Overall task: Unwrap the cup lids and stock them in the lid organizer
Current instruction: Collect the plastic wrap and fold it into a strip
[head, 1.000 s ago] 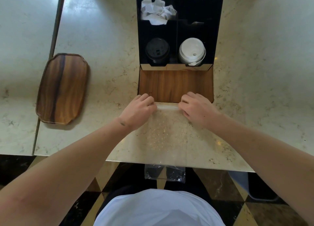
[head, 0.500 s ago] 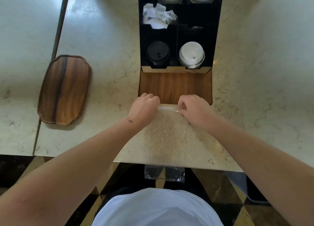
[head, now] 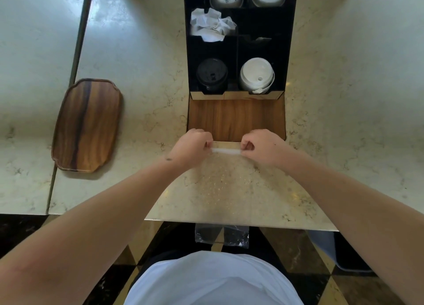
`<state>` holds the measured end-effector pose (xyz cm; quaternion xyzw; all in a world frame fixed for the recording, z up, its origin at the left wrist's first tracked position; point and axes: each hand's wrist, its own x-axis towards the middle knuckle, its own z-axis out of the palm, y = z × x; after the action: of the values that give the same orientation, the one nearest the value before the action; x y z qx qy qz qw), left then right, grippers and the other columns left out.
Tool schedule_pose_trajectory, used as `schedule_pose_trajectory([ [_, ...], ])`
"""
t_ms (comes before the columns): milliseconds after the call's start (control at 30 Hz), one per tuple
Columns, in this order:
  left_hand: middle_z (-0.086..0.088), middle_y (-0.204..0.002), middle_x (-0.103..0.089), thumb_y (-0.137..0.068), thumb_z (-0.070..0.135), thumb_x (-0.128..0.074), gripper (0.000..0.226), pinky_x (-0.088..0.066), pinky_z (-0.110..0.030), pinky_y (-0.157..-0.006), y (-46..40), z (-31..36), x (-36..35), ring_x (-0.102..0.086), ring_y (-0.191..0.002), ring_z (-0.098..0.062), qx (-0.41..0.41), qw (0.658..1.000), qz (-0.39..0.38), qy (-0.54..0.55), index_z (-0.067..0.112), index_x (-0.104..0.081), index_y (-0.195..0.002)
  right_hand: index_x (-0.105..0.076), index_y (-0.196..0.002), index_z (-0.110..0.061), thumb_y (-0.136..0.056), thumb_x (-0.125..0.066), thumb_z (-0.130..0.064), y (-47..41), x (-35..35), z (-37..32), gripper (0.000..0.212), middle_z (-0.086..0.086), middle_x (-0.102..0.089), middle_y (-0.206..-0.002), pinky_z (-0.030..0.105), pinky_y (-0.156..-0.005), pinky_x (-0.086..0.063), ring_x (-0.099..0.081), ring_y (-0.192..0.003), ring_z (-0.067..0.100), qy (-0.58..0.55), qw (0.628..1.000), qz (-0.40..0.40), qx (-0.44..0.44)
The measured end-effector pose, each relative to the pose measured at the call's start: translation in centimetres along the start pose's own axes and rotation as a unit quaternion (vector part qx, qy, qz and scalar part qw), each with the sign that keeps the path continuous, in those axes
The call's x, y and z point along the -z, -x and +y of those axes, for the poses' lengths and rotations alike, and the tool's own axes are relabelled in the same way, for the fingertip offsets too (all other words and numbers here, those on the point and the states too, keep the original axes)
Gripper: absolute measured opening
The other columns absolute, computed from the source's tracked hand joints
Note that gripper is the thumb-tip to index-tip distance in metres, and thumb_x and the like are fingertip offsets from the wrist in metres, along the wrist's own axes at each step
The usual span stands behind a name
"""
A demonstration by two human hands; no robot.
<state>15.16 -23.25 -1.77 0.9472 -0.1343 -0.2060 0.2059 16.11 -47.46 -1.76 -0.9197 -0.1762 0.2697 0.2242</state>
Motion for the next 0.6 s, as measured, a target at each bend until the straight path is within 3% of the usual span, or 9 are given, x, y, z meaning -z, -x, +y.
schedule_pose_trajectory([
  [67, -0.003, -0.092, -0.064, -0.096, 0.009, -0.06, 0.01, -0.049, -0.033, -0.076, 0.6, -0.3, -0.2, -0.055, -0.089, -0.023, -0.057, 0.997, 0.031, -0.029, 0.012, -0.069, -0.093, -0.073, -0.093, -0.017, -0.092, -0.067, -0.021, 0.4, -0.3, 0.4, 0.007, -0.004, -0.064, -0.092, 0.025, -0.074, -0.044, -0.057, -0.092, 0.014, 0.03, 0.999, 0.022, 0.036],
  [167, -0.007, -0.088, -0.064, -0.096, 0.0, -0.056, 0.015, -0.051, -0.039, -0.071, 1.4, -0.7, -0.5, -0.054, -0.081, -0.025, -0.129, 0.986, 0.075, -0.077, 0.007, -0.069, -0.092, -0.07, -0.091, -0.013, -0.093, -0.062, -0.017, 0.8, -0.5, 0.3, 0.008, -0.001, -0.064, -0.088, 0.03, -0.073, -0.048, -0.054, -0.088, 0.016, 0.098, 0.989, 0.039, 0.1],
  [300, -0.009, -0.082, -0.062, -0.085, -0.013, -0.064, 0.019, -0.052, -0.042, -0.067, 2.0, -1.1, -0.8, -0.053, -0.074, -0.028, -0.162, 0.977, 0.091, -0.101, 0.005, -0.067, -0.084, -0.061, -0.085, -0.015, -0.091, -0.06, -0.012, 1.0, -0.5, -0.1, 0.007, -0.001, -0.061, -0.08, 0.033, -0.066, -0.05, -0.054, -0.077, 0.018, 0.147, 0.977, 0.044, 0.145],
  [467, -0.011, -0.092, -0.066, -0.083, -0.012, -0.066, 0.017, -0.053, -0.042, -0.074, 2.7, -1.9, -1.3, -0.057, -0.083, -0.028, -0.205, 0.963, 0.082, -0.155, 0.004, -0.069, -0.09, -0.063, -0.079, -0.009, -0.083, -0.064, 0.005, 2.1, -2.0, 0.1, 0.015, 0.005, -0.06, -0.08, 0.034, -0.059, -0.047, -0.051, -0.073, 0.021, 0.189, 0.96, 0.105, 0.176],
  [533, -0.011, -0.096, -0.067, -0.086, -0.007, -0.064, 0.015, -0.053, -0.043, -0.078, 3.3, -2.1, -1.7, -0.059, -0.086, -0.03, -0.21, 0.96, 0.081, -0.165, 0.003, -0.071, -0.093, -0.067, -0.083, -0.009, -0.088, -0.061, -0.002, 2.8, -3.0, 0.2, 0.01, 0.006, -0.062, -0.086, 0.035, -0.062, -0.048, -0.052, -0.078, 0.021, 0.192, 0.958, 0.114, 0.177],
  [600, -0.012, -0.094, -0.066, -0.092, 0.004, -0.062, 0.011, -0.053, -0.044, -0.078, 3.9, -2.2, -2.1, -0.06, -0.087, -0.03, -0.2, 0.965, 0.098, -0.137, 0.003, -0.073, -0.093, -0.072, -0.09, -0.012, -0.096, -0.056, -0.02, 3.6, -3.6, 0.4, 0.019, 0.004, -0.064, -0.093, 0.037, -0.068, -0.05, -0.053, -0.083, 0.02, 0.157, 0.965, 0.127, 0.165],
])
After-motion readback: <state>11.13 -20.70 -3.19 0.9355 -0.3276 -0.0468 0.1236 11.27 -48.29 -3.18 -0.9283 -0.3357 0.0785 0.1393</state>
